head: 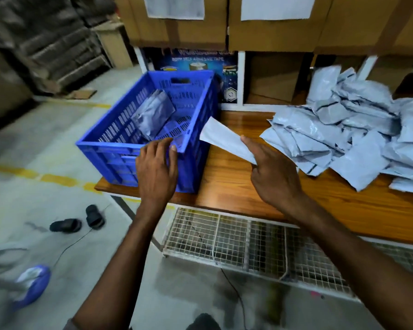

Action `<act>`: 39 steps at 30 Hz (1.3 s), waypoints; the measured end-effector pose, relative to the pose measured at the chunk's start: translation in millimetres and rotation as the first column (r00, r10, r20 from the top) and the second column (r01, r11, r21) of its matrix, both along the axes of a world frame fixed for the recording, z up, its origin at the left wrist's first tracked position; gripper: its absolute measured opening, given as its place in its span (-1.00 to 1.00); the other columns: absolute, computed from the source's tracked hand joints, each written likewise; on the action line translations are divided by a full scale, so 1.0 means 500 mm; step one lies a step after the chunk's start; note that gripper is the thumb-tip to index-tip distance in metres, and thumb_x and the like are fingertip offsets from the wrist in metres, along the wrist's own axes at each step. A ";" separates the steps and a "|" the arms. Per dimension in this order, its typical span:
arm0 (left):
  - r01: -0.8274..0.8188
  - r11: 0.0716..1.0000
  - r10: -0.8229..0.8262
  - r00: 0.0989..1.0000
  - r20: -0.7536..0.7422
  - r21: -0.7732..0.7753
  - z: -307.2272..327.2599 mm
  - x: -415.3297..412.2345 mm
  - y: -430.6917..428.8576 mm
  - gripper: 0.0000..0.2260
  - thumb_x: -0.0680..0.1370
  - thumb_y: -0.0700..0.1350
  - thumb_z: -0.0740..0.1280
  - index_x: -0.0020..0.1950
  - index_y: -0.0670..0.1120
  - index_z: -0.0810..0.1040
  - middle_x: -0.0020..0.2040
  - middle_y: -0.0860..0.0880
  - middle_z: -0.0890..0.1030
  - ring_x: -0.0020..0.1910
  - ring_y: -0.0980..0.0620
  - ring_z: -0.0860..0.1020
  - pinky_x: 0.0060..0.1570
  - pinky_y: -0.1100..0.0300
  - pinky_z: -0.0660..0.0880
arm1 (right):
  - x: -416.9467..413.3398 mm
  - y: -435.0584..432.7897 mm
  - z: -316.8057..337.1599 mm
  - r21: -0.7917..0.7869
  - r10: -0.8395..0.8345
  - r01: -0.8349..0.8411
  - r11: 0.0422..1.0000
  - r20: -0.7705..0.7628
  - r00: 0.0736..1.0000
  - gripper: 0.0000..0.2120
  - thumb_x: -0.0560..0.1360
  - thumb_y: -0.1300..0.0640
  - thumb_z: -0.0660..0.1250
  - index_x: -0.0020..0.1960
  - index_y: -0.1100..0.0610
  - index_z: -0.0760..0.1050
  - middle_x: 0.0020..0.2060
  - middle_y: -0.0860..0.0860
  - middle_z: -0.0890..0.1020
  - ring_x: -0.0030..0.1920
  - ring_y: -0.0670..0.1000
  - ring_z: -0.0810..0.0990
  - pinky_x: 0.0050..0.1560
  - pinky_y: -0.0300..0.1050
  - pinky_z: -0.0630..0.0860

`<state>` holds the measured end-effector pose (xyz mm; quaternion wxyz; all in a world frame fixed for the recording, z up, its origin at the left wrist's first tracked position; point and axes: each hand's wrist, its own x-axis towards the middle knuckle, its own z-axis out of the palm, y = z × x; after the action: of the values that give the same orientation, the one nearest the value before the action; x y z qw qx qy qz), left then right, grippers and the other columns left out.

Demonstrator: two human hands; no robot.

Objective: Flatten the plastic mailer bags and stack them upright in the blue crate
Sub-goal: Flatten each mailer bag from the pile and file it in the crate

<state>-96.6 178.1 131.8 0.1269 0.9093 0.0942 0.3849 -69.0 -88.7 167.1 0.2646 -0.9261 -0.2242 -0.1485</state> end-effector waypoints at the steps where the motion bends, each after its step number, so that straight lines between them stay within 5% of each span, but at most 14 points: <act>1: -0.035 0.999 0.035 0.998 -0.056 0.009 -0.002 0.007 0.029 -0.66 0.73 0.08 0.14 0.32 -0.05 0.58 0.20 -0.10 0.62 0.20 -0.19 0.51 0.15 -0.10 0.44 | 0.006 0.026 0.015 0.029 0.031 -0.032 0.999 0.036 0.999 -0.34 0.51 0.35 0.23 0.58 0.03 0.30 0.41 0.04 0.51 0.29 0.12 0.51 0.11 -0.03 0.46; 7: -0.105 0.981 0.128 0.982 -0.139 0.161 0.013 0.038 0.157 -0.53 0.75 0.12 0.02 0.01 -0.07 0.66 -0.06 -0.01 0.67 0.06 -0.14 0.54 0.02 -0.08 0.39 | 0.073 0.197 0.122 0.073 0.119 -0.131 0.989 0.148 0.982 -0.32 0.45 0.37 0.21 0.56 0.08 0.33 0.42 0.06 0.51 0.34 0.13 0.49 0.22 -0.02 0.43; 10: -0.149 0.977 0.174 0.972 -0.161 0.151 0.023 0.054 0.255 -0.55 0.74 0.12 0.07 -0.04 -0.04 0.68 -0.05 0.02 0.69 0.17 -0.12 0.54 0.10 -0.08 0.34 | 0.125 0.304 0.171 0.046 0.127 -0.133 0.990 0.117 0.985 -0.34 0.52 0.32 0.19 0.60 0.04 0.25 0.47 0.02 0.46 0.38 0.14 0.48 0.27 0.04 0.45; 13: -0.050 0.990 0.096 0.928 -0.360 0.135 0.046 0.080 0.368 -0.46 0.66 0.21 -0.04 0.32 0.03 0.63 0.35 0.04 0.61 0.47 -0.08 0.39 0.39 -0.11 0.20 | 0.187 0.421 0.201 0.048 0.096 -0.102 0.994 0.125 0.988 -0.41 0.56 0.27 0.17 0.58 0.08 0.27 0.44 0.06 0.49 0.32 0.19 0.52 0.21 0.10 0.48; 15: 0.032 0.994 0.038 0.808 -0.587 0.108 0.069 0.112 0.427 -0.33 0.60 0.29 -0.11 0.64 0.02 0.27 0.64 0.03 0.24 0.64 -0.07 0.12 0.53 -0.06 0.04 | 0.238 0.502 0.201 0.070 0.071 -0.073 0.995 0.030 0.997 -0.49 0.58 0.24 0.18 0.52 0.10 0.36 0.37 0.12 0.55 0.28 0.24 0.54 0.12 0.10 0.49; 17: 0.066 0.992 0.031 0.713 -0.701 0.111 0.084 0.161 0.471 -0.34 0.68 0.27 -0.01 0.70 -0.02 -0.03 0.70 -0.01 -0.04 0.67 -0.08 -0.05 0.56 -0.02 -0.01 | 0.297 0.587 0.182 0.126 0.010 0.008 0.992 -0.139 0.990 -0.66 0.59 0.19 0.19 0.35 0.12 0.50 0.19 0.20 0.63 0.17 0.30 0.59 -0.08 0.07 0.44; 22: 0.112 0.980 0.043 0.685 -0.727 0.164 0.085 0.248 0.515 -0.37 0.74 0.13 0.04 0.69 -0.12 -0.12 0.69 -0.09 -0.11 0.67 -0.10 -0.04 0.57 0.00 0.02 | 0.415 0.710 0.083 0.251 -0.123 0.280 0.927 -0.502 0.856 -0.66 0.65 0.08 0.20 0.32 0.23 0.53 0.28 0.26 0.58 0.26 0.30 0.55 0.11 0.04 0.48; 26: 0.176 0.957 0.045 0.695 -0.718 0.231 0.068 0.254 0.520 -0.38 0.74 0.11 0.04 0.69 -0.16 -0.10 0.69 -0.12 -0.08 0.66 -0.14 -0.06 0.58 -0.02 0.06 | 0.504 0.728 0.027 0.301 -0.270 0.498 0.813 -0.562 0.782 -0.65 0.62 0.15 0.22 0.34 0.27 0.52 0.30 0.28 0.56 0.32 0.29 0.52 0.25 0.08 0.46; 32: 0.190 0.946 0.045 0.727 -0.686 0.263 0.056 0.286 0.526 -0.34 0.72 0.12 0.08 0.68 -0.18 -0.09 0.69 -0.15 -0.02 0.66 -0.17 -0.01 0.57 -0.05 0.12 | 0.621 0.787 -0.059 0.324 -0.276 0.597 0.734 -0.661 0.698 -0.67 0.64 0.22 0.19 0.36 0.27 0.51 0.31 0.25 0.57 0.33 0.26 0.51 0.30 0.05 0.42; 36: 0.186 0.945 0.030 0.770 -0.637 0.269 0.050 0.293 0.529 -0.37 0.69 0.11 0.01 0.67 -0.21 0.02 0.67 -0.18 0.09 0.65 -0.19 0.08 0.55 -0.06 0.17 | 0.657 0.833 -0.130 0.473 0.052 0.562 0.679 -0.794 0.606 -0.53 0.72 0.22 -0.06 0.56 0.42 0.06 0.53 0.40 0.16 0.49 0.31 0.18 0.36 -0.05 0.17; 39: 0.198 0.943 0.012 0.781 -0.624 0.266 0.045 0.292 0.536 -0.34 0.63 0.09 0.03 0.65 -0.23 0.12 0.64 -0.21 0.18 0.62 -0.22 0.17 0.51 -0.08 0.25 | 0.650 0.867 -0.107 0.426 0.015 0.567 0.705 -0.809 0.588 -0.28 0.68 -0.20 0.07 0.66 0.16 -0.09 0.60 0.24 0.14 0.55 0.27 0.20 0.52 0.16 0.16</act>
<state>49.6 445.9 154.5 -0.0399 0.9966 0.0216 0.0692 255.9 344.6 113.5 0.6070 -0.7694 0.1343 0.1465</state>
